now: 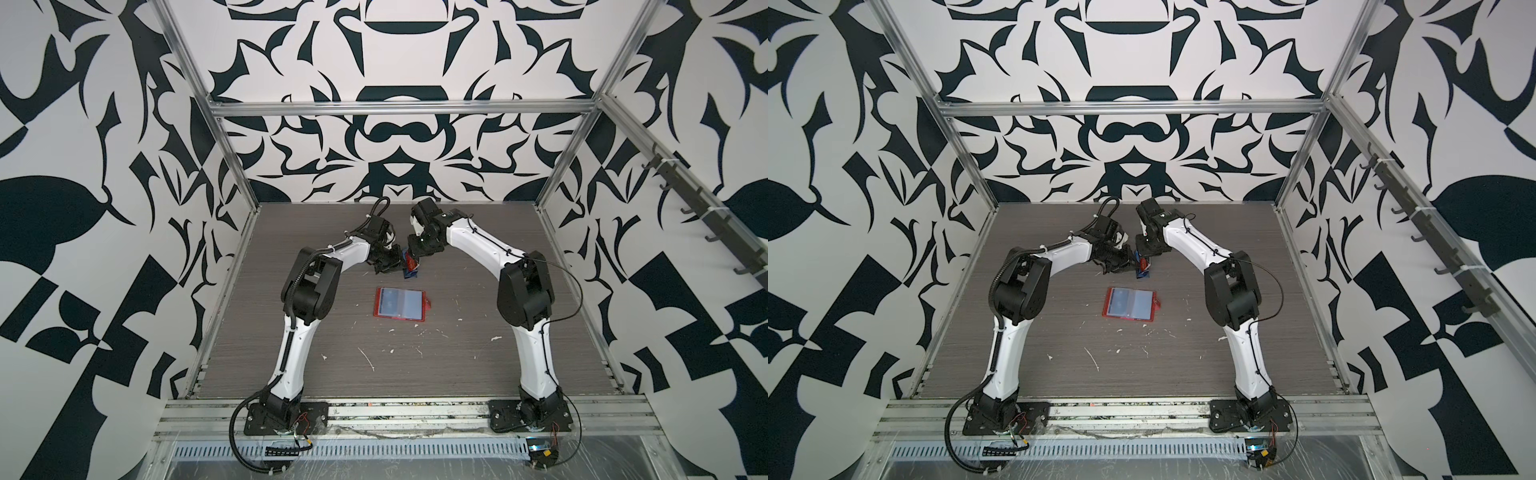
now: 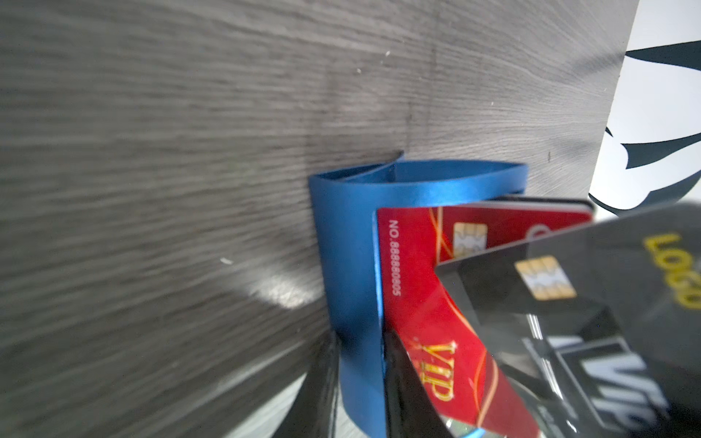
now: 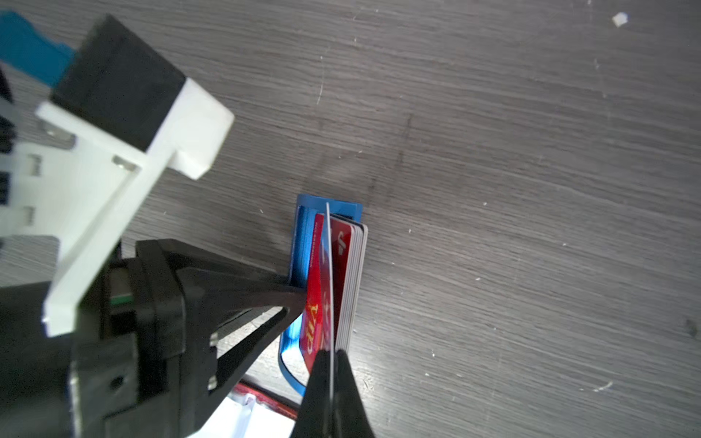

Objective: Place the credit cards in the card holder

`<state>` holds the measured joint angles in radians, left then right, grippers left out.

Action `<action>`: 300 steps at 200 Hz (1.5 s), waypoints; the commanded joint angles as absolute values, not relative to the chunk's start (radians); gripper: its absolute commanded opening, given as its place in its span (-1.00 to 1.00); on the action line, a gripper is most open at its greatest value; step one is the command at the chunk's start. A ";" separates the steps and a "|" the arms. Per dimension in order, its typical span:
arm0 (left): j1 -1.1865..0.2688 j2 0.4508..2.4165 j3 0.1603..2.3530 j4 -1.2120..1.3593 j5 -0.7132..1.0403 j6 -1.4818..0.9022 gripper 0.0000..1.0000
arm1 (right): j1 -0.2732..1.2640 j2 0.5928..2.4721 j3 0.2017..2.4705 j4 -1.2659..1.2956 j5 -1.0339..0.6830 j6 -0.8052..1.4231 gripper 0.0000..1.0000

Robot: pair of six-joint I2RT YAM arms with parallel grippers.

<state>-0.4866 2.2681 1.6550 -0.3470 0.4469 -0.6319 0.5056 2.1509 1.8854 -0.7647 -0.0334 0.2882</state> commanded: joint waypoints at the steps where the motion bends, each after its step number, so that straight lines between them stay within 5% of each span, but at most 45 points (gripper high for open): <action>1: -0.482 2.297 1.654 -0.443 0.412 -0.627 -0.51 | 0.495 2.057 1.853 -0.753 -0.038 0.289 -1.00; 119: -0.481 1.996 1.488 -0.344 0.418 -0.579 -0.09 | 0.466 1.687 1.359 -0.403 -0.213 0.411 -1.00; 224: -0.482 1.665 0.994 -0.235 0.212 -0.624 -0.07 | 0.508 1.470 0.935 -0.172 -0.340 0.513 -1.00; 300: -0.482 1.652 0.850 -0.129 0.258 -0.646 -0.19 | 0.566 1.502 0.796 0.005 -0.325 0.599 -1.00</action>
<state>-0.4843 1.6547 0.8719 -0.1959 0.2234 -0.6361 0.5568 1.4948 0.8017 -0.0910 -0.3225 0.5671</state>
